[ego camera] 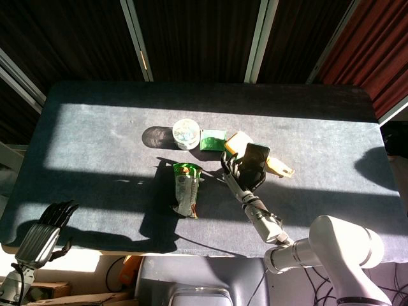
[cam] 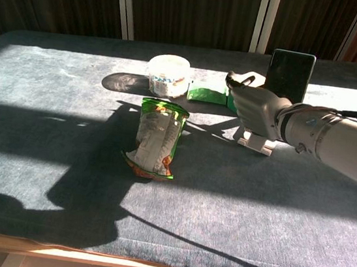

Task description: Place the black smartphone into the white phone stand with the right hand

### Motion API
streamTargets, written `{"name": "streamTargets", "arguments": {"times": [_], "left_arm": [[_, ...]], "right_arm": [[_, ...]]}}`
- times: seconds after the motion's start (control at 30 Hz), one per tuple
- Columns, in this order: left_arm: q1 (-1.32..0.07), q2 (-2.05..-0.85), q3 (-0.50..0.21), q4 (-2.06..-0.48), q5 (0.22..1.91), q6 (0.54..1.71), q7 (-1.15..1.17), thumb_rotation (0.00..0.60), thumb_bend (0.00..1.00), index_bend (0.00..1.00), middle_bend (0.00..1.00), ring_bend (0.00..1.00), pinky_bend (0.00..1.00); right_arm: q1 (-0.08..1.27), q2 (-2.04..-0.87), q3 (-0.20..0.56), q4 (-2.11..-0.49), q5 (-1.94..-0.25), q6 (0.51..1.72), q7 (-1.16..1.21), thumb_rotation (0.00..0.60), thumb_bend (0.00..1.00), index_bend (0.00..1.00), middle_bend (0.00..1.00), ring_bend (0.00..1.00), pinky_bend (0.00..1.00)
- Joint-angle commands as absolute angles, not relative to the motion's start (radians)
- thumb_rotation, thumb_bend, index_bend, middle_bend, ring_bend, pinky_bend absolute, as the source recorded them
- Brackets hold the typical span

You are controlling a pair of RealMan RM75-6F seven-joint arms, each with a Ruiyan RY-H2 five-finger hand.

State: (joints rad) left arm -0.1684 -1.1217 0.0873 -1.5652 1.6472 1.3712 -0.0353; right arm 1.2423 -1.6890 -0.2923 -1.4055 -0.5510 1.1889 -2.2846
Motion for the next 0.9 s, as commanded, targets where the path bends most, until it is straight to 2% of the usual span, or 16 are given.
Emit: {"name": "streamTargets", "arguments": {"times": [0.03,0.9], "left_arm": [[-0.168,-1.12,0.089,-1.565,1.649,1.372,-0.038,0.6,0.44,0.0,0.0,0.0,0.07],[-0.169,-1.114,0.099,-1.561,1.67,1.378,-0.057,0.6,0.44,0.0,0.0,0.0,0.07]], "right_arm": [[1.24,-1.708,-0.289,-1.392,-0.528,1.22,-2.315,0.6,0.26,0.75,0.56,0.34,0.22],[1.214,-1.818,-0.261,-1.255,-0.486,1.236,-2.366,0.6,0.25,0.74,0.56,0.34,0.21]]}}
